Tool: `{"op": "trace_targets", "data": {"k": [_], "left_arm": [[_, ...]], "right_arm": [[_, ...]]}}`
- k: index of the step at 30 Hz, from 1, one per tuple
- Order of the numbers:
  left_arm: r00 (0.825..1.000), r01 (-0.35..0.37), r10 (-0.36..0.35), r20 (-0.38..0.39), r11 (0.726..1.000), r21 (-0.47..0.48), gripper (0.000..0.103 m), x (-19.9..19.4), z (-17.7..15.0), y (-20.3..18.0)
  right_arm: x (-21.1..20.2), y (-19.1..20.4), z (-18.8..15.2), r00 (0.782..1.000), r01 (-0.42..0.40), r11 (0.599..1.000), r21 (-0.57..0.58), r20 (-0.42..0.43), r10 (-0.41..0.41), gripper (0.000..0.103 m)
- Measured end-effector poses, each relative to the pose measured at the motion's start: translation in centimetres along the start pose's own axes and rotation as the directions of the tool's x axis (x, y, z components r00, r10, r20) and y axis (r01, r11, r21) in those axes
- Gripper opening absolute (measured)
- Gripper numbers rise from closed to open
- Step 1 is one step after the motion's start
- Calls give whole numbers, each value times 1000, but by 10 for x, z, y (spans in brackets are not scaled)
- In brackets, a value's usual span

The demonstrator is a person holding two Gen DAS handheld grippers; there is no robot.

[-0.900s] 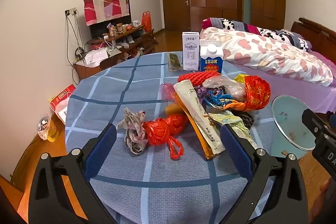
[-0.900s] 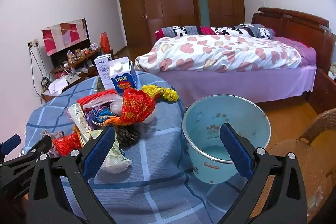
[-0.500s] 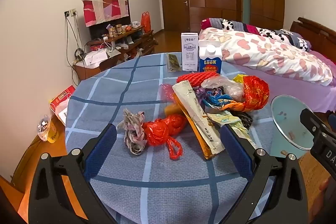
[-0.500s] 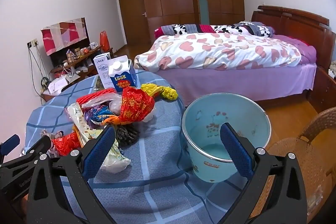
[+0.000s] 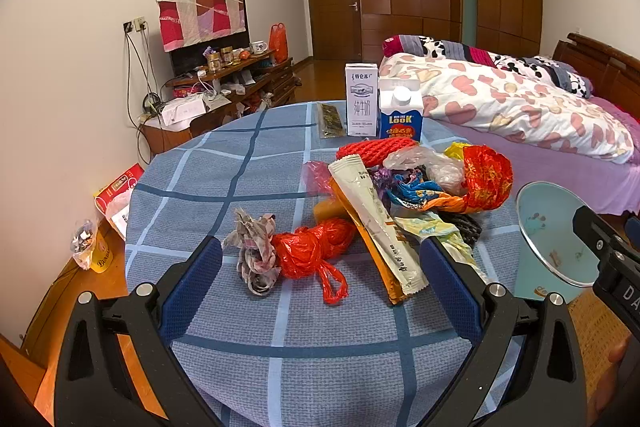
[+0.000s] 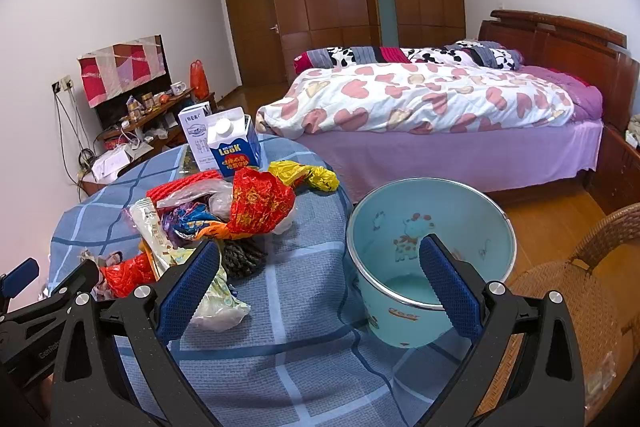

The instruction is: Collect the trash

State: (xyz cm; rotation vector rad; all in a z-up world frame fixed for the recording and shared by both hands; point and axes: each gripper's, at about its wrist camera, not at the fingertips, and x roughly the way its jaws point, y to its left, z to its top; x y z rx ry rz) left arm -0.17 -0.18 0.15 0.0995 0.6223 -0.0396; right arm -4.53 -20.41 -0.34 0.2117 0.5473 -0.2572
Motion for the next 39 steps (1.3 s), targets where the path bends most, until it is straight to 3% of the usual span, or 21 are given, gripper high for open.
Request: {"op": "trace_targets", "data": {"k": [39], "left_arm": [[1000,4,-4,3,1000,3,97,-3,1,-2]], "right_arm": [[-1,-1,-1,1000,-4,1000,7,-3,4,98]]}}
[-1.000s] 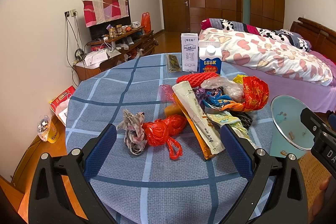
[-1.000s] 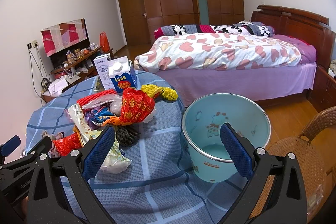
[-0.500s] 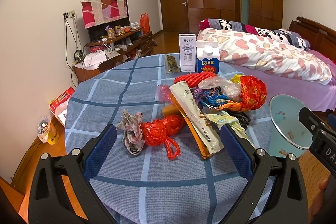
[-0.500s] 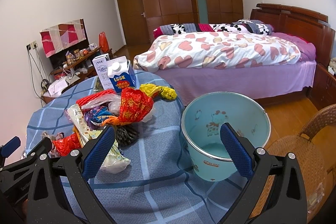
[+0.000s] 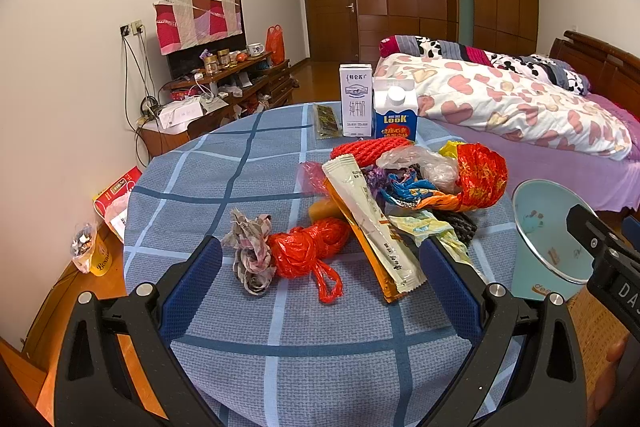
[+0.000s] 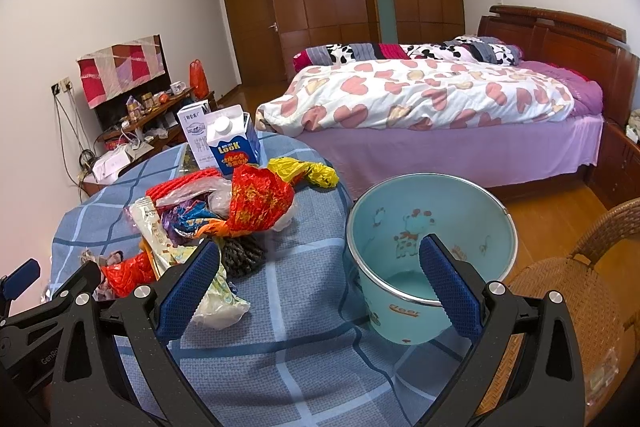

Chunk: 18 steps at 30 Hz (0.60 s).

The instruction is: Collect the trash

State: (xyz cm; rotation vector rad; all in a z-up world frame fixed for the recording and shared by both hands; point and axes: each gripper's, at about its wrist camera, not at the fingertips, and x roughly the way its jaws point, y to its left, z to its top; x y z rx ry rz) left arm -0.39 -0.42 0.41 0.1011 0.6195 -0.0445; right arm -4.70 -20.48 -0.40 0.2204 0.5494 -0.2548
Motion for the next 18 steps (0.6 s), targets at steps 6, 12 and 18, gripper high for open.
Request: {"op": "trace_targets", "data": {"k": [6,12,18], "left_arm": [[1000,0,0,0,1000,2,97,-1,0,-1],[1000,0,0,-1,1000,2,97,-1,0,-1],[1000,0,0,-5,1000,5,97,0,-2,-4]], "right_arm": [[0,0,0,1000,3,1000,1,-1,-3,98],[1,1,-2,1000,1,1000,-1,-4,-1,98],[3,0,-3,1000,0,1000,0,-7,0,98]]}}
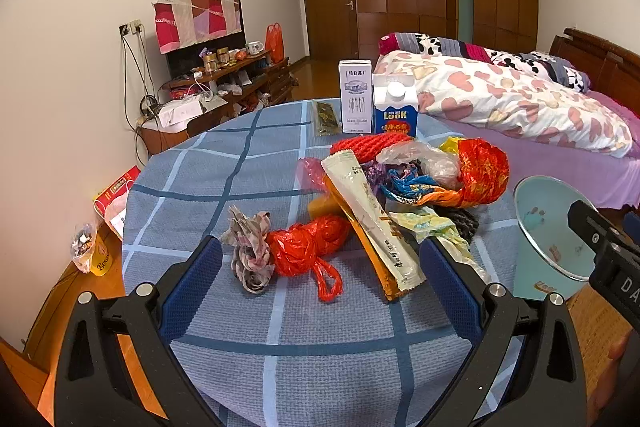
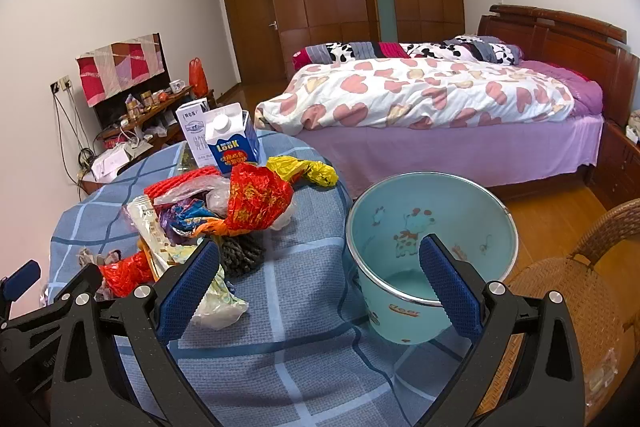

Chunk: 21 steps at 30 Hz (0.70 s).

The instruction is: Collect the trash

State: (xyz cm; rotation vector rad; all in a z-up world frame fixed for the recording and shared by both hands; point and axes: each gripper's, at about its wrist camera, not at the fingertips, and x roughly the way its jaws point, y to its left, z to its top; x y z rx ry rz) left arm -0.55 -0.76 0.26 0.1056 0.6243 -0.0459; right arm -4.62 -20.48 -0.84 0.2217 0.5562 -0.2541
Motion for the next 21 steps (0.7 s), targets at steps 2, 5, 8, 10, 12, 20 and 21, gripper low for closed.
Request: {"op": "trace_targets", "data": {"k": [2,5,8,10,12,20,21], "left_arm": [[1000,0,0,-4,1000,2,97,3,-3,1],[1000,-13,13,-10,1000,7,97,10,-6,2],[999,-14,15,-29,1000,6,97,19,-8,5],[999,-12,13,-41,1000,7,97,26,-9,9],[998,-25,25,-53,1000,9,97,34,-11,14],[996,-38,33,-79,997,-60,97,62,-8,58],[996,-55,50,-80,996,-69,97,66,-7,65]], "right_arm": [[0,0,0,1000,-1,1000,-1,0,1,98],[3,0,-2,1000,0,1000,-6,-4,0,98],[11,-3,-3,1000,3,1000,-4,-18,-3,98],[18,-7,-2,1000,10,1000,-4,-26,-10,98],[25,-12,0,999,17,1000,0,-32,-17,98],[58,-17,18,995,-51,998,21,-82,52,79],[62,-14,20,994,-64,998,17,-88,65,78]]}}
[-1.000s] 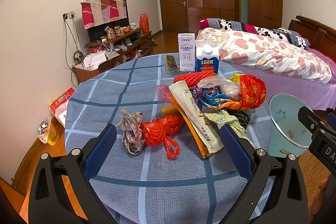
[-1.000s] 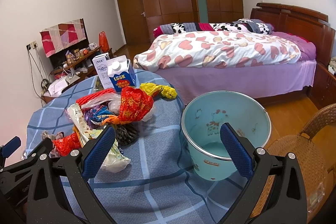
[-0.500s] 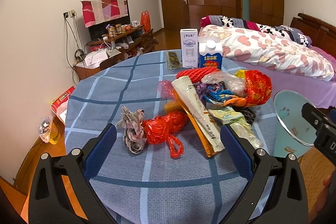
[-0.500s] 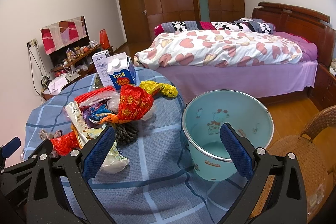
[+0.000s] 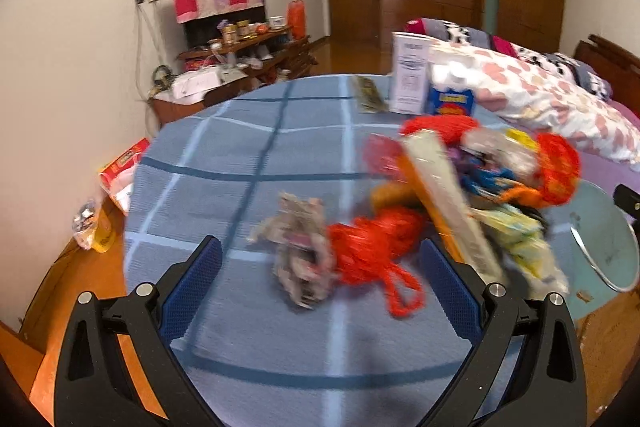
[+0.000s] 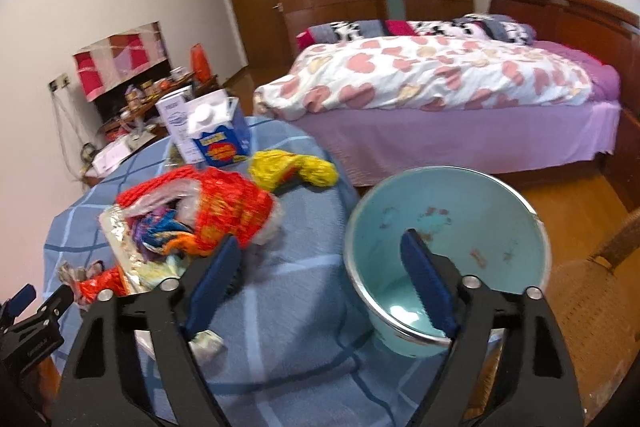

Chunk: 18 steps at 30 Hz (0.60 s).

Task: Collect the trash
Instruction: 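Grasp the grey cloth rag with the left tool while the right tool grasps the yellow bag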

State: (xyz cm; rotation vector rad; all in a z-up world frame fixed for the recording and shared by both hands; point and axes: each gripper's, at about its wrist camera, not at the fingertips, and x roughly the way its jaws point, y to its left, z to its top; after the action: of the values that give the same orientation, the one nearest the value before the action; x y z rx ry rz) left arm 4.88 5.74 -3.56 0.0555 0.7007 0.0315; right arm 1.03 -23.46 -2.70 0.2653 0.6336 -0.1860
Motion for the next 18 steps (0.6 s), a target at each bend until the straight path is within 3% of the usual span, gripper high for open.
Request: {"op": "trace_targets", "data": {"k": [3,8,13,18], "left_arm": [[1000,-29,29,-6,999,-36,97,8,4,19],[999,-53,52,-14,997,-62,97,18,12,43],[997,-71,69,-29,996,-61,97,29,14,58],[994,-73,67,-82,994,-79,97,47,11,65]], "right_arm": [[11,9,12,999,-33,999,-13,-2,33,76],[31,3,46,1000,-9,1000,8,14,9,72],[79,4,73,992,3,995,-95,-123,-14,68],[131,15,74,959,-53,983,-176,-284,1,68]]}}
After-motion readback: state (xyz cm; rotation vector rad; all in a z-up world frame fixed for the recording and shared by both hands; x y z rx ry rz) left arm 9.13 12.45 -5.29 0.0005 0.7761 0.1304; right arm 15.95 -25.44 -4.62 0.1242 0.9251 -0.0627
